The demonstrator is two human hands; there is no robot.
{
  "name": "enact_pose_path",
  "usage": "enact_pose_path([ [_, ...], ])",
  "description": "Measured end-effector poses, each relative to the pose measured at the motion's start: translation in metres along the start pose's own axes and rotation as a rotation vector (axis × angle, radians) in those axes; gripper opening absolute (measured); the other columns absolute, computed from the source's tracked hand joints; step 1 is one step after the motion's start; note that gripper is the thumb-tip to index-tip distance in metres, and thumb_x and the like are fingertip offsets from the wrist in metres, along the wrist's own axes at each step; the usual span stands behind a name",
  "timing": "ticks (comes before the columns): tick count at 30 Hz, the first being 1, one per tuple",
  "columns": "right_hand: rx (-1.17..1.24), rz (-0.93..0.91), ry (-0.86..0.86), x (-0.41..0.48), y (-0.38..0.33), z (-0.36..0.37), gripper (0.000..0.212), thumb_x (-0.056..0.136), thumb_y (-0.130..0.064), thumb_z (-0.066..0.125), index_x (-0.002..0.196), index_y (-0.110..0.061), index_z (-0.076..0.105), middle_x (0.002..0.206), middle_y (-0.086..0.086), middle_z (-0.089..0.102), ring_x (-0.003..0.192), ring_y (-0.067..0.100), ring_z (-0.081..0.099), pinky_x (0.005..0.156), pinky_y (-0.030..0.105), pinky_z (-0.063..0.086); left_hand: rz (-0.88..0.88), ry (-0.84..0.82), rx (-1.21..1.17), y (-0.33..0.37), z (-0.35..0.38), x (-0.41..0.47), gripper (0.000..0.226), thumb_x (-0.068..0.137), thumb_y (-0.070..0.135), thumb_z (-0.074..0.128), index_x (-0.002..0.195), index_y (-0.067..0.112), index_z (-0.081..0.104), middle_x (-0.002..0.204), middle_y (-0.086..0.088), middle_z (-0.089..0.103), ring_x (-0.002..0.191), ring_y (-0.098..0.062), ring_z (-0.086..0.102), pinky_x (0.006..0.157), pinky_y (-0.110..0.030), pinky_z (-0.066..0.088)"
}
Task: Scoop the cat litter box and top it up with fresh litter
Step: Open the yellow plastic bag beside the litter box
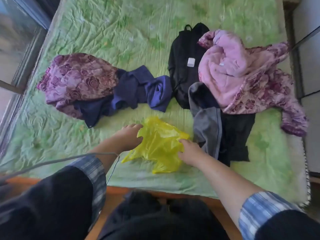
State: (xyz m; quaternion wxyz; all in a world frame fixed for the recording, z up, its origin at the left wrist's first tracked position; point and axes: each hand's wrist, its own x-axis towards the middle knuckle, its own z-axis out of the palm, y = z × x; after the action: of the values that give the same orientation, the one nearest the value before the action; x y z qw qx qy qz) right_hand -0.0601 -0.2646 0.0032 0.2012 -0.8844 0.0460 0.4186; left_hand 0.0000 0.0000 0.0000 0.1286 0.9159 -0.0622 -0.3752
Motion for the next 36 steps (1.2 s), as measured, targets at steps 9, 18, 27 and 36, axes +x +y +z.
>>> enact_pose_path([
  [9,0.097,0.143,-0.165,0.066,-0.001,0.104,0.061,0.097,-0.024,0.056,0.152,-0.015,0.031,0.151,0.015,0.041,0.129,0.035,0.050,0.101,0.043,0.047,-0.146,-0.193,0.074,-0.044,0.098,0.033,0.065,0.095,0.022,0.053,0.154,0.023,0.025,0.156,-0.003,0.032,0.134,-0.033,0.042,0.099,-0.046,0.045],
  [18,-0.222,0.256,-0.014,0.094,0.013,0.186,0.049,0.089,-0.045,0.067,0.122,-0.020,0.041,0.128,0.003,0.046,0.119,0.026,0.049,0.081,0.042,0.051,-0.303,-0.065,-0.183,-0.078,0.194,0.050,0.067,0.090,0.010,0.053,0.148,0.025,0.023,0.138,-0.010,0.047,0.106,-0.035,0.058,0.074,-0.043,0.051],
  [27,-0.143,0.169,0.180,0.089,0.013,0.169,0.020,0.096,-0.020,0.049,0.115,-0.017,0.056,0.118,0.006,0.056,0.111,0.030,0.052,0.082,0.040,0.048,-0.301,0.122,-0.460,-0.083,0.186,0.020,0.059,0.093,0.005,0.041,0.146,0.028,0.028,0.085,-0.001,0.059,0.066,-0.021,0.058,0.054,-0.038,0.048],
  [36,0.365,0.111,0.495,-0.042,-0.028,0.070,0.037,0.102,-0.018,0.045,0.138,-0.016,0.054,0.130,0.008,0.062,0.113,0.030,0.060,0.088,0.037,0.047,-0.127,0.342,-0.681,-0.030,0.066,-0.074,0.054,0.094,0.010,0.050,0.140,0.034,0.039,0.106,0.001,0.062,0.074,-0.013,0.061,0.057,-0.031,0.048],
])
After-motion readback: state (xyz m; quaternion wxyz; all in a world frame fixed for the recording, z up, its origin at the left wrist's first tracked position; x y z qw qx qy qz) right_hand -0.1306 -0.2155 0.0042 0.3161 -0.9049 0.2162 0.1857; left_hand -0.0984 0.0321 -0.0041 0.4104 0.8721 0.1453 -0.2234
